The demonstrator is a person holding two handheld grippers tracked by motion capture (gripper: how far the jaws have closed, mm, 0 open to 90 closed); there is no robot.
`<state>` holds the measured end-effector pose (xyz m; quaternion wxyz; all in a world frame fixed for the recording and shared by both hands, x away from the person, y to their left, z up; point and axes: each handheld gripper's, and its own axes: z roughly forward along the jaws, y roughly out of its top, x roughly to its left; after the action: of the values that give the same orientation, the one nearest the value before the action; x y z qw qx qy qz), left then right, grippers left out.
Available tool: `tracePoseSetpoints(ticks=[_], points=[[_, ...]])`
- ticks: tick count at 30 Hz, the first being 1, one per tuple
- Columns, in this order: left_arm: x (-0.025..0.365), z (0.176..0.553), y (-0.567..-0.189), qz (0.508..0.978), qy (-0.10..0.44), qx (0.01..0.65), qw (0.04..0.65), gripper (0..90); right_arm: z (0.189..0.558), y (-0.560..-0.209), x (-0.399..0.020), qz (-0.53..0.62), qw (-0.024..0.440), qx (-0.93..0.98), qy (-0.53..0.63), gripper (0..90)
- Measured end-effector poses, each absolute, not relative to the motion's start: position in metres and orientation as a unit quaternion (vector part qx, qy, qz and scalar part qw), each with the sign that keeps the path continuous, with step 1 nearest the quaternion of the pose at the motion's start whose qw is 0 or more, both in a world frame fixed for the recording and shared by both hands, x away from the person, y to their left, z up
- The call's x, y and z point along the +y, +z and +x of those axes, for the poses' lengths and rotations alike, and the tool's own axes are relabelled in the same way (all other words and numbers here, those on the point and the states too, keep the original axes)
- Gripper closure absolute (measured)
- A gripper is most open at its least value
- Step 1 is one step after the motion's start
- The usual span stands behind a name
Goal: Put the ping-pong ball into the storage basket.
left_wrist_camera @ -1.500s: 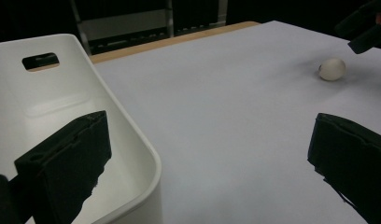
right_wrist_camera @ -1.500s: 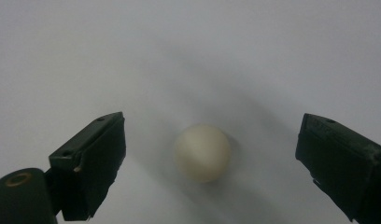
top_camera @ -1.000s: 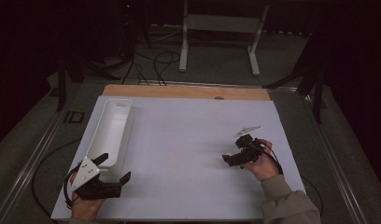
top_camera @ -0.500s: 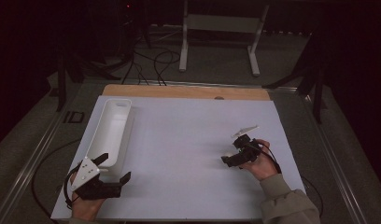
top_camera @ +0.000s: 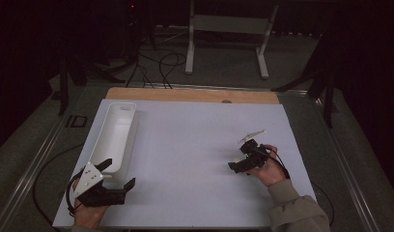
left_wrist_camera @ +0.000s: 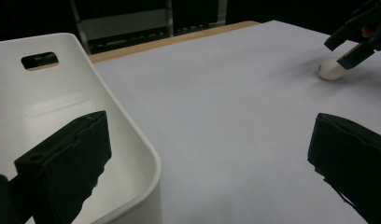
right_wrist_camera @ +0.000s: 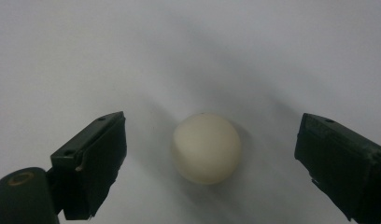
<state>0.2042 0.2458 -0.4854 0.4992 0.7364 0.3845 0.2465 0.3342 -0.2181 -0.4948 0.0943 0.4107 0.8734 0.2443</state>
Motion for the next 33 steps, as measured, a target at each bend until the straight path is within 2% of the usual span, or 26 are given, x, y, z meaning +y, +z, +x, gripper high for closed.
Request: tracePoseSetpoints(ticks=[13, 18, 26, 28, 29, 33], points=[[0.2463, 0.2038, -0.4850, 0.735, 0.247, 0.385, 0.500, 0.0, 0.3354, -0.4985, -0.2168, 0.414, 0.088, 0.874, 0.237, 13.5], [0.2464, 0.2038, -0.4849, 0.735, 0.248, 0.385, 0.500, 0.0, 0.3356, -0.5004, -0.2157, 0.417, 0.081, 0.876, 0.227, 19.9], [0.2466, 0.2038, -0.4850, 0.735, 0.248, 0.385, 0.500, 0.0, 0.3357, -0.5031, -0.2149, 0.415, 0.078, 0.881, 0.213, 37.0], [0.2466, 0.2038, -0.4850, 0.735, 0.248, 0.385, 0.500, 0.0, 0.3357, -0.5033, -0.2148, 0.416, 0.078, 0.881, 0.213, 37.0], [0.2465, 0.2037, -0.4848, 0.735, 0.248, 0.385, 0.500, 0.0, 0.3359, -0.5037, -0.2144, 0.417, 0.076, 0.880, 0.213, 41.5], [0.2466, 0.2037, -0.4848, 0.735, 0.248, 0.385, 0.500, 0.0, 0.3361, -0.5046, -0.2145, 0.419, 0.072, 0.881, 0.209, 44.5]])
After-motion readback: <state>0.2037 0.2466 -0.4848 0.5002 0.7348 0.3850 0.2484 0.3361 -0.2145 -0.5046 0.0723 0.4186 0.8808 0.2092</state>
